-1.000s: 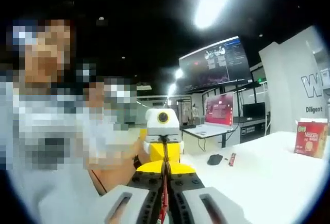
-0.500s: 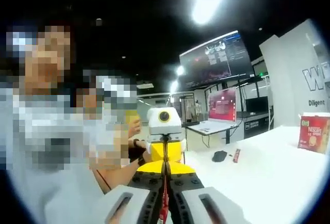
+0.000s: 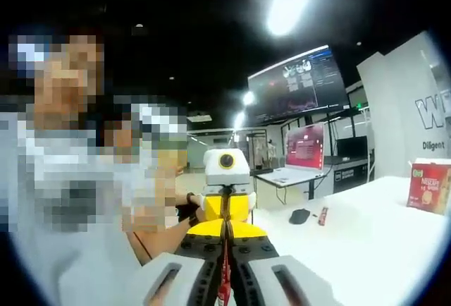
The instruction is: Tear open the coffee pouch, take out the coffee, and pour the coffee from the pouch into the cup
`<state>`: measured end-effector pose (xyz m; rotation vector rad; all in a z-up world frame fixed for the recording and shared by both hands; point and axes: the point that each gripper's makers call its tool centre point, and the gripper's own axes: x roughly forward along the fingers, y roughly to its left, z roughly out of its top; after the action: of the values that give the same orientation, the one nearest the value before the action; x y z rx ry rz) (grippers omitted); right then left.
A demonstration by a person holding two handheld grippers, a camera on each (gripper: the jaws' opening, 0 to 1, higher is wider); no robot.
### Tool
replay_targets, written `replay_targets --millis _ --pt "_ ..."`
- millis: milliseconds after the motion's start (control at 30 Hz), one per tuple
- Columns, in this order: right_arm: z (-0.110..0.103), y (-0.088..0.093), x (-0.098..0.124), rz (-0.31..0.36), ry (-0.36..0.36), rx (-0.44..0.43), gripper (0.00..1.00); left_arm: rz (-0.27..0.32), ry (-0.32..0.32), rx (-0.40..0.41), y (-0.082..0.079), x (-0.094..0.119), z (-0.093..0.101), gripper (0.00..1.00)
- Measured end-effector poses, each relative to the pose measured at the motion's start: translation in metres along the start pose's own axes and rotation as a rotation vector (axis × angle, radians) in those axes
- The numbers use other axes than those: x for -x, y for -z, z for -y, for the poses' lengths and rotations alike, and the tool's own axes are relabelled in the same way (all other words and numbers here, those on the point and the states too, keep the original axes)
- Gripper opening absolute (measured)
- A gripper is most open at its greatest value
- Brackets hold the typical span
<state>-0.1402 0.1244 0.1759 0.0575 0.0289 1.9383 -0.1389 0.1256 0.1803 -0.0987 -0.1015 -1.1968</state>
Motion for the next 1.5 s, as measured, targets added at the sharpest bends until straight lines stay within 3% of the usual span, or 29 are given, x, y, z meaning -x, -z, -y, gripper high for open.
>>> replay_targets --millis 667,1200,1500 --pt "-0.006 0.000 -0.001 0.004 -0.012 0.002 0.02 -0.033 0.008 -0.021 0.003 -0.001 0.003 0.04" --pt "0.008 0.003 0.001 -0.037 0.084 0.063 0.03 -0.071 -0.083 -0.041 0.007 -0.001 -0.013 0.03" --pt "0.007 0.004 0.002 -0.061 0.094 0.052 0.02 -0.051 -0.071 -0.056 0.010 -0.001 -0.012 0.04"
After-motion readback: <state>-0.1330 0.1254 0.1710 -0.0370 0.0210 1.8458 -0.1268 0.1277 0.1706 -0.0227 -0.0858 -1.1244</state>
